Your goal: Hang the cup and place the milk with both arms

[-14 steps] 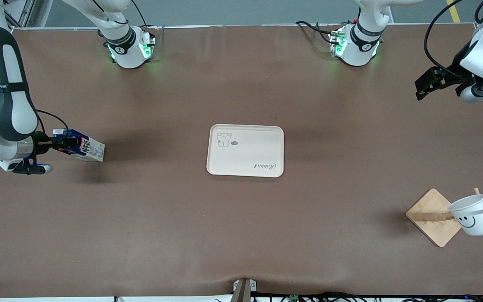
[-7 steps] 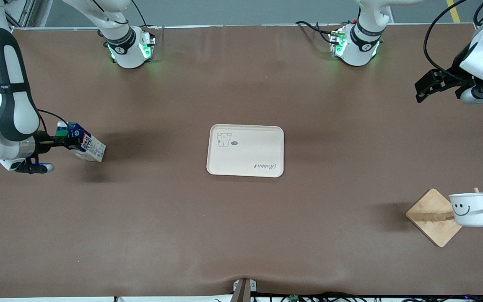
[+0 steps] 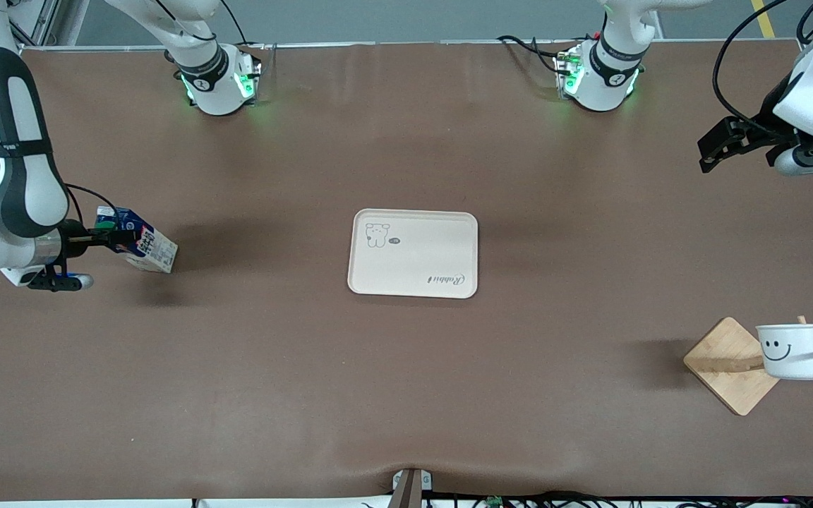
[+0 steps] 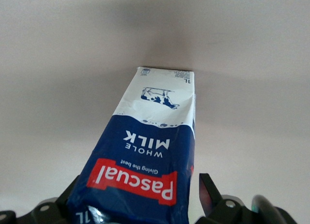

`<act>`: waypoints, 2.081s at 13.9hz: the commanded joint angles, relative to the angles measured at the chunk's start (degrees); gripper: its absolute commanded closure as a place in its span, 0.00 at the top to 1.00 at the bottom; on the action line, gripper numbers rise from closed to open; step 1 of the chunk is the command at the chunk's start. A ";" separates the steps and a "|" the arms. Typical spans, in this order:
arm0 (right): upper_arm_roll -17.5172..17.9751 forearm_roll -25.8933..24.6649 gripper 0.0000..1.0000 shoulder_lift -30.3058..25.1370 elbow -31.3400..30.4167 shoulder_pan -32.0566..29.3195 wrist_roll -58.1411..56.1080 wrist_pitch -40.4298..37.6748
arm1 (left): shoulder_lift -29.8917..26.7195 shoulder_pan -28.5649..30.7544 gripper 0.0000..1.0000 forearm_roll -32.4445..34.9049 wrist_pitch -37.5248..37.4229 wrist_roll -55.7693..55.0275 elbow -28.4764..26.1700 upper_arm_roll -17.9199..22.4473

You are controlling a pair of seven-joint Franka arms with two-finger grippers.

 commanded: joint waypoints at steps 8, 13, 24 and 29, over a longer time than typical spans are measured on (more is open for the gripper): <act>1.62 1.62 1.00 -0.42 12.89 -0.77 -0.27 -7.03 | 0.15 -0.34 1.00 -0.90 0.83 0.55 -0.38 0.25; 1.62 2.16 1.00 0.90 29.49 2.92 -0.45 -7.29 | 0.24 -0.25 1.00 -0.90 0.83 0.55 -0.29 0.25; 1.87 -1.95 1.00 -22.71 23.76 3.09 0.61 -28.41 | 0.06 -0.25 1.00 -0.90 1.10 0.02 -0.38 0.25; 4.08 -9.45 1.00 -31.62 8.26 6.62 0.78 -18.46 | 0.06 -0.34 1.00 -0.90 0.84 0.64 -0.38 0.16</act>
